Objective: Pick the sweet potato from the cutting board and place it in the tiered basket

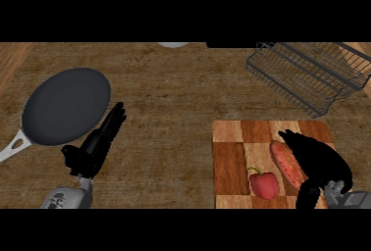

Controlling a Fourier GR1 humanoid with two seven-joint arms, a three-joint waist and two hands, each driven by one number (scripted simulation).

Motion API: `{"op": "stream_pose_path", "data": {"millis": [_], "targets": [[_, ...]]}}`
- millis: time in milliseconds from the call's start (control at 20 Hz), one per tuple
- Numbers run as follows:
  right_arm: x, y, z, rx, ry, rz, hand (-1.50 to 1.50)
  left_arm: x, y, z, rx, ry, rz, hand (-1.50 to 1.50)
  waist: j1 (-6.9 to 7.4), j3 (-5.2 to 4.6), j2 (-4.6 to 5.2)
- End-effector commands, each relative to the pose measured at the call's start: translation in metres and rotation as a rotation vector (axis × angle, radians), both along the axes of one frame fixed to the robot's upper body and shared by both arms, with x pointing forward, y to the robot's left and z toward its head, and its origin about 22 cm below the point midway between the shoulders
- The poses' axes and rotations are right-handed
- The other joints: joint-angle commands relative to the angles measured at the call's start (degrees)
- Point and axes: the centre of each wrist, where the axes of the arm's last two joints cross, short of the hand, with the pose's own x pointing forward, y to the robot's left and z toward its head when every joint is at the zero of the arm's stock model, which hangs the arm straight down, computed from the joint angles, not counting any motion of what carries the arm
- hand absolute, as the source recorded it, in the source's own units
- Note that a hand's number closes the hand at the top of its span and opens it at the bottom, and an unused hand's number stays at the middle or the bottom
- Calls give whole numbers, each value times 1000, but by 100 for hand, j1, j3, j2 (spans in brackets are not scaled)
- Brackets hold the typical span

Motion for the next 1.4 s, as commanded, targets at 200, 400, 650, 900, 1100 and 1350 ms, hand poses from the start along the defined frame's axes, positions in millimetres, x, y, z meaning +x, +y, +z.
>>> {"op": "stream_pose_path", "data": {"millis": [200,400,650,900,1100,1350], "targets": [[15,-4,-31,31,11,16,-150,6,-5,5,-12,3,-13,0,6,0,3],[4,-4,-33,162,-43,17,150,-13,0,-8,-16,10,20,0,-2,1,-5],[6,-12,-36,181,-128,106,150,-2,3,1,-3,-5,9,0,-7,0,-2],[38,8,-40,180,-156,106,150,7,10,15,2,-12,-24,0,22,0,3],[4,-10,-27,178,-214,120,150,11,-9,5,-4,16,-17,0,-24,0,-3],[-11,-110,-24,-13,-305,-399,150,-7,16,-9,10,21,48,0,-343,2,-49]]}}
